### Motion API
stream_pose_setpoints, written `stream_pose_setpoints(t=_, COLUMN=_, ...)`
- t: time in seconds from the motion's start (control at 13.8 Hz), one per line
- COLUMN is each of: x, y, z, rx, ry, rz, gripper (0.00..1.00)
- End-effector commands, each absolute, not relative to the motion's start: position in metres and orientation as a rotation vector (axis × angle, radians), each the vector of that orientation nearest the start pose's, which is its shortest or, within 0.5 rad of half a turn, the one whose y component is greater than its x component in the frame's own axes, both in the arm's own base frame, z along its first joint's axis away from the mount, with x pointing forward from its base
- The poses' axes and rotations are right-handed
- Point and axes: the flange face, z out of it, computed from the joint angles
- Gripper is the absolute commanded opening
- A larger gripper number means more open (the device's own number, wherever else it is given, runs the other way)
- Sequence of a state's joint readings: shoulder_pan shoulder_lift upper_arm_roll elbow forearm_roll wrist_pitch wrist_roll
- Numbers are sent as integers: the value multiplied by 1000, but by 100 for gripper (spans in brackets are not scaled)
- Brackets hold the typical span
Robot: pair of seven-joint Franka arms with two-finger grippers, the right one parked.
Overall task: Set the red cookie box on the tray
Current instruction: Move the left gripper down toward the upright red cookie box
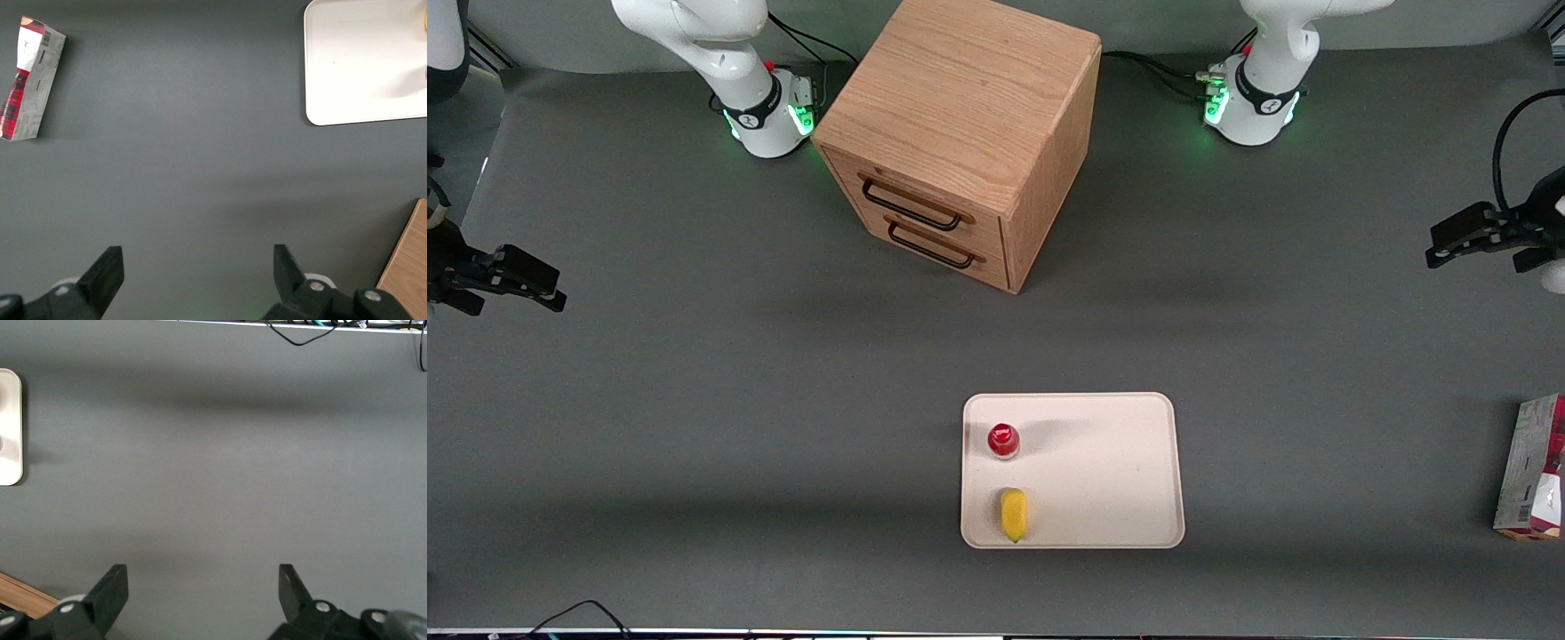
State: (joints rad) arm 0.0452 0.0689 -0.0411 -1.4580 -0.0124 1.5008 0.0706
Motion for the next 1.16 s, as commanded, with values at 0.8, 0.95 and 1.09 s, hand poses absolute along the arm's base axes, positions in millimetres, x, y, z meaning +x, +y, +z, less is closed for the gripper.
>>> stream_pose_setpoints(t=0.8, x=634, y=155, z=541, rx=-2992, ry=680, rz=-52, gripper=100)
stream_pose_setpoints(t=0.95, x=645, y=185, z=512, rx=-2945, ry=810, rz=-62, gripper=100)
stream_pose_setpoints(t=1.09, x=664, y=207, z=462, rx=-2907, ry=858, rz=-67, gripper=100)
